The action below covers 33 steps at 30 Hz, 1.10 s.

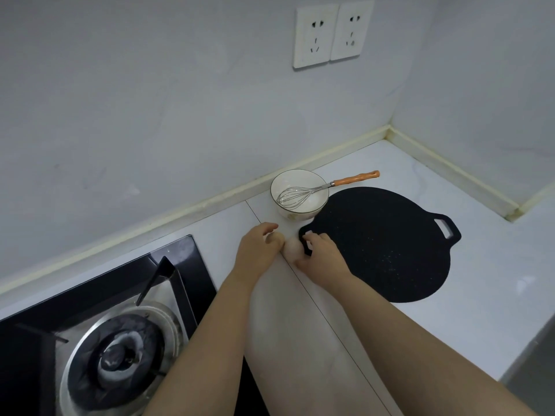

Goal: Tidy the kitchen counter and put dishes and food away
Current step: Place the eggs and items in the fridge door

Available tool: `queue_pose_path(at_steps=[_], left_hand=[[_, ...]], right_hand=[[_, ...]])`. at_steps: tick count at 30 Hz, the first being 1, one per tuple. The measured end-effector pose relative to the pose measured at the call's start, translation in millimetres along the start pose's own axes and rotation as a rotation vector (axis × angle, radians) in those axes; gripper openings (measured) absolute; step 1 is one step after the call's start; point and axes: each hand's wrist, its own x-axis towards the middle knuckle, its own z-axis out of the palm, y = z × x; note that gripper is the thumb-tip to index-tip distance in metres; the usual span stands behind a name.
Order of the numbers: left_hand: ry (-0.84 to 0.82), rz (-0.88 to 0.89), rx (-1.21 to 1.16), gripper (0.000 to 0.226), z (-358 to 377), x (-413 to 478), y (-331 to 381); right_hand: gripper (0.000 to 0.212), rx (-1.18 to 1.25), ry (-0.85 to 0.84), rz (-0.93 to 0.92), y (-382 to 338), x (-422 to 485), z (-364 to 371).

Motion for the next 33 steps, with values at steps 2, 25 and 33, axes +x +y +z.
queue_pose_path(at_steps=[2,25,33], left_hand=[[-0.002,0.014,0.004,0.034,0,-3,7],[-0.413,0.773,-0.048,0.035,160,-129,229],[-0.635,1.032,-0.149,0.035,236,-222,303]], right_hand=[[0.058,0.012,0.008,-0.007,1,-3,-4],[0.054,-0.059,0.715,0.286,125,-231,-259],[0.046,-0.132,0.952,0.472,152,-345,-326]])
